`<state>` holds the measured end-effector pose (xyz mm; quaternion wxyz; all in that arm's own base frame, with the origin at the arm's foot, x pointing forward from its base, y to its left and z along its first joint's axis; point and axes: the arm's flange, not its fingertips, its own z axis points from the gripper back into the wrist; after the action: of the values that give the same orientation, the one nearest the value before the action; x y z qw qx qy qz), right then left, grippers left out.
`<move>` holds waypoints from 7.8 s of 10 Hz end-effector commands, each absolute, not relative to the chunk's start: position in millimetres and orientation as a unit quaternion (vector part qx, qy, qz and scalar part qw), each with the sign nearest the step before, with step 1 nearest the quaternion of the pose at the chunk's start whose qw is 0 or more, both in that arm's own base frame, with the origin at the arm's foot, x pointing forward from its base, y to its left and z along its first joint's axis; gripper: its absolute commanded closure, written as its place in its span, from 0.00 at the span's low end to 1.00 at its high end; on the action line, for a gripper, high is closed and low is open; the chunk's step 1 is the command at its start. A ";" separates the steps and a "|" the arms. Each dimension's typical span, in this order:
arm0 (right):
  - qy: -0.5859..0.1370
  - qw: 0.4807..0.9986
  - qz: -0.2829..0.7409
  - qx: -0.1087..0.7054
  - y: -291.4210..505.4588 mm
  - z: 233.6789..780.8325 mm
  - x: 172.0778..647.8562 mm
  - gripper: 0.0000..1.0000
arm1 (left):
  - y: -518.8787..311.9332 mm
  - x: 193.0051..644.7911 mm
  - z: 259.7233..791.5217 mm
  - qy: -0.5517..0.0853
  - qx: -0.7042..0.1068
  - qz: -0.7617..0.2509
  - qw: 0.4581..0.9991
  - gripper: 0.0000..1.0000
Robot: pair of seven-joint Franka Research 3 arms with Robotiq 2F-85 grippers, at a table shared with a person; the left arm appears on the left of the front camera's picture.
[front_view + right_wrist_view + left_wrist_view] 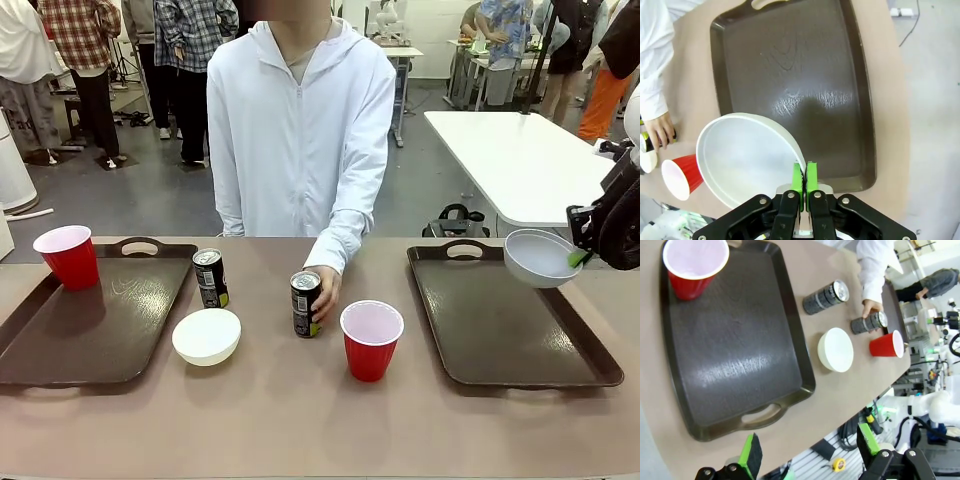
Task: Prepare tableware on both trays.
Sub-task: Pick up a Picnic Bowl from the table and place it on a Handle tray.
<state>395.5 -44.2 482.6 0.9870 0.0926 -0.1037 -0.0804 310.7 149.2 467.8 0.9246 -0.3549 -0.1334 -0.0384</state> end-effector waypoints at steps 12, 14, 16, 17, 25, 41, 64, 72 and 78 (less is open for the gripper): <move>-0.030 0.998 0.017 -0.052 -2.4 476.4 297.1 0.96 | 150.0 310.5 468.6 -0.135 -0.361 -0.034 0.922 0.00; -0.009 0.999 0.021 -0.042 0.5 469.1 310.7 0.96 | 150.0 310.5 468.6 -0.135 -0.361 -0.034 0.922 0.00; 0.003 0.999 0.021 -0.039 0.4 465.0 317.9 0.96 | 150.0 310.5 468.6 -0.135 -0.361 -0.034 0.922 0.00; 0.008 0.999 0.022 -0.034 -0.1 464.1 320.1 0.96 | 150.0 310.5 468.6 -0.135 -0.361 -0.034 0.922 0.00; -0.075 0.996 -0.025 0.031 -10.9 396.3 452.2 0.96 | 150.0 310.5 468.6 -0.135 -0.361 -0.034 0.922 0.00; -0.034 0.997 -0.068 0.010 -25.3 389.4 465.9 0.00 | 150.0 310.5 468.6 -0.135 -0.361 -0.034 0.922 0.00; -0.054 0.964 -0.024 0.260 -162.7 535.0 382.4 0.05 | 25.9 312.0 580.0 -0.146 -0.125 -0.116 0.974 0.00; -0.055 0.879 0.047 0.471 -289.2 480.8 409.0 0.05 | -123.8 348.5 490.1 -0.206 0.020 -0.123 0.971 0.00; -0.067 0.889 0.022 0.452 -273.8 479.2 391.5 0.05 | -153.5 360.6 452.2 -0.172 -0.010 -0.177 0.969 0.00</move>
<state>395.0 -280.1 483.3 0.8858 0.4578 -0.0685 0.0335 366.2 -160.6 444.4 0.9694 0.0046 -0.1754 -0.1719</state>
